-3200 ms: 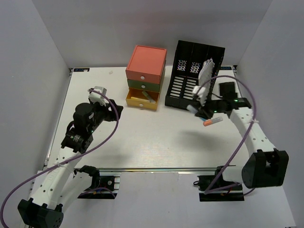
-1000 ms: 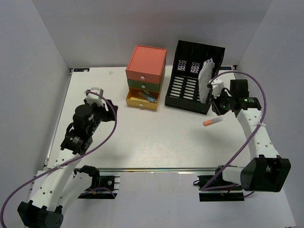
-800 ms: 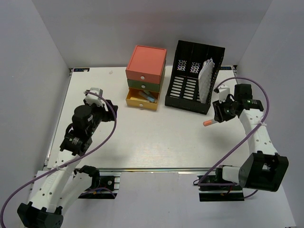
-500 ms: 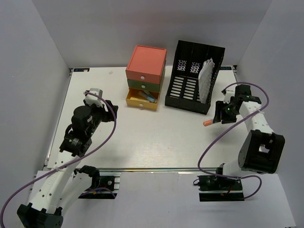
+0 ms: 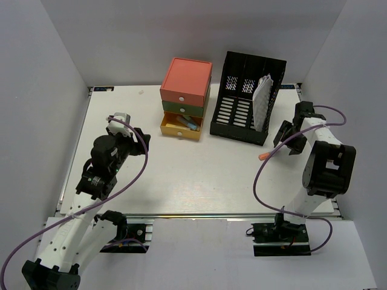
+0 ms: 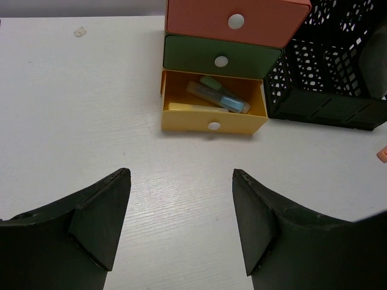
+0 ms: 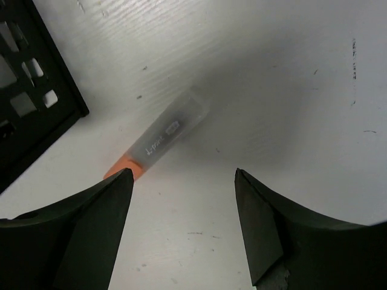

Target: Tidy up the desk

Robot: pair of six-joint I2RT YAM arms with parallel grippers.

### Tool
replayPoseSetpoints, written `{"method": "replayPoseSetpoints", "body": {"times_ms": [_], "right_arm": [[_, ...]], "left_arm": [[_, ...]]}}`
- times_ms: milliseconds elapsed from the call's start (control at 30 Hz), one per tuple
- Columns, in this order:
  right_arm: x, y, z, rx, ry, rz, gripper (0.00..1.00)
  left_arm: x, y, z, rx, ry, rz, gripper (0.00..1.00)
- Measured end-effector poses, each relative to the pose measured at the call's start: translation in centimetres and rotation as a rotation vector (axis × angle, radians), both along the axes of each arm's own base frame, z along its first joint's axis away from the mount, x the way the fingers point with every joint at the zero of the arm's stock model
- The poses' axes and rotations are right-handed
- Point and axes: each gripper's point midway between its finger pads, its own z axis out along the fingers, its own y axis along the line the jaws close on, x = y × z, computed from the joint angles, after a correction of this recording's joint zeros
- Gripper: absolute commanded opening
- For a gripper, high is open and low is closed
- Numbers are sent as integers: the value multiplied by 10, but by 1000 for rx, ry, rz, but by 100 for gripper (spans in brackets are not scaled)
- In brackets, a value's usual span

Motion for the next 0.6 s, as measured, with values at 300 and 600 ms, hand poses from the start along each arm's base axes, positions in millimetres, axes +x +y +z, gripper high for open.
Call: {"method": "replayPoseSetpoints", "body": {"times_ms": [300, 600], "right_arm": [[28, -4, -15, 14, 7, -85, 73], [25, 6, -31, 37, 49, -88, 73]], "left_arm": [[2, 0, -3, 4, 10, 1, 77], [2, 0, -4, 6, 15, 2, 78]]}}
